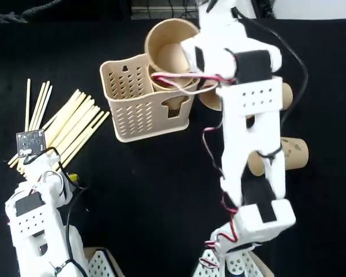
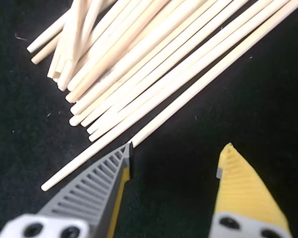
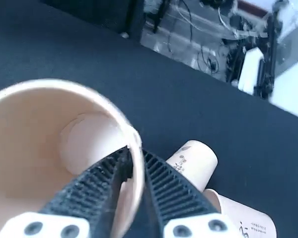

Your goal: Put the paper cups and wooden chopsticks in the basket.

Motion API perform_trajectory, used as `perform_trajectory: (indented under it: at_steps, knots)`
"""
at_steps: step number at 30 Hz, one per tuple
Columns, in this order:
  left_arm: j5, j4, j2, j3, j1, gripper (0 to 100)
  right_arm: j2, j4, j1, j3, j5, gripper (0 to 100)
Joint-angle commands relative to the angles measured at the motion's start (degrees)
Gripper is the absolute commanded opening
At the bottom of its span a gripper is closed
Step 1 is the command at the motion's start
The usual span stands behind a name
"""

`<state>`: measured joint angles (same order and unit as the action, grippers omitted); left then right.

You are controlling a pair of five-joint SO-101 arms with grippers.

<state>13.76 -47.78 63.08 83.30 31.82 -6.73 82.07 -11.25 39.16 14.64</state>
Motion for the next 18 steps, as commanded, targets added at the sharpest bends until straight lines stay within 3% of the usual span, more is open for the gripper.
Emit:
perform_trajectory:
  at_steps: [1, 6, 9, 13, 18]
  knots:
    - [0.4, 1.1, 0.5, -0.2, -0.2, 28, -1.6, 1.0, 1.1, 3.6, -0.3, 1.1]
    - [0.4, 1.1, 0.5, -0.2, -0.2, 28, -2.1, 3.9, -2.2, 3.5, 0.3, 5.9]
    - [0.4, 1.1, 0.5, -0.2, -0.2, 28, -1.9, 4.7, -4.4, 3.7, 0.3, 22.1]
    - [0.4, 1.1, 0.5, -0.2, -0.2, 28, -1.4, 5.7, -6.7, 4.5, 5.6, 39.6]
    - [0.4, 1.1, 0.5, -0.2, -0.2, 28, 0.4, 10.4, -4.7, 8.7, 8.1, 38.1]
